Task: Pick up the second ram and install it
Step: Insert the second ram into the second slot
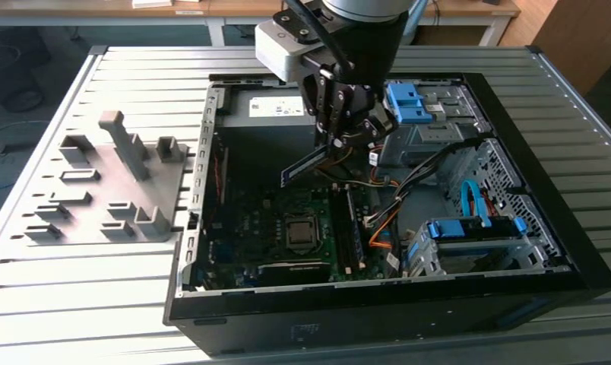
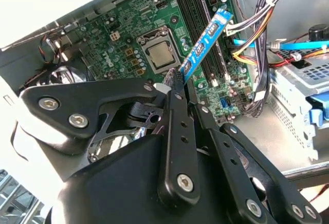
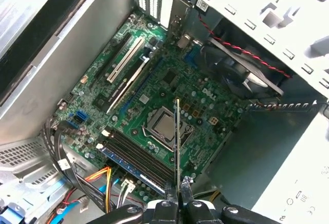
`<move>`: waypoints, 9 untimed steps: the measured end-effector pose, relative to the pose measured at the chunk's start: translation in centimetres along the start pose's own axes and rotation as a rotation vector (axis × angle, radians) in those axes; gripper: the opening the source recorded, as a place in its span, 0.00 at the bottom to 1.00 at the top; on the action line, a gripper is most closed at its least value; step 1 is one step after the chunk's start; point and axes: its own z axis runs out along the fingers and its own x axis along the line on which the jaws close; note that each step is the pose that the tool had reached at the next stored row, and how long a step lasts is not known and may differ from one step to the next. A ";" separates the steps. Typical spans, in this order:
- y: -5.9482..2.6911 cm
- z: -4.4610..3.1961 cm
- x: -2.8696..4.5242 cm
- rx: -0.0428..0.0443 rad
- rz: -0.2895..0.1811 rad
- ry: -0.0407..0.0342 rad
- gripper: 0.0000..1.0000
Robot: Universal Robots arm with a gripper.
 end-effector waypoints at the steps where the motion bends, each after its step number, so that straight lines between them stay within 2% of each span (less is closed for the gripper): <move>1: 0.00 0.00 0.00 0.0000 0.000 0.0000 0.14; 9: 0.00 0.00 0.00 0.0001 0.000 0.0000 0.14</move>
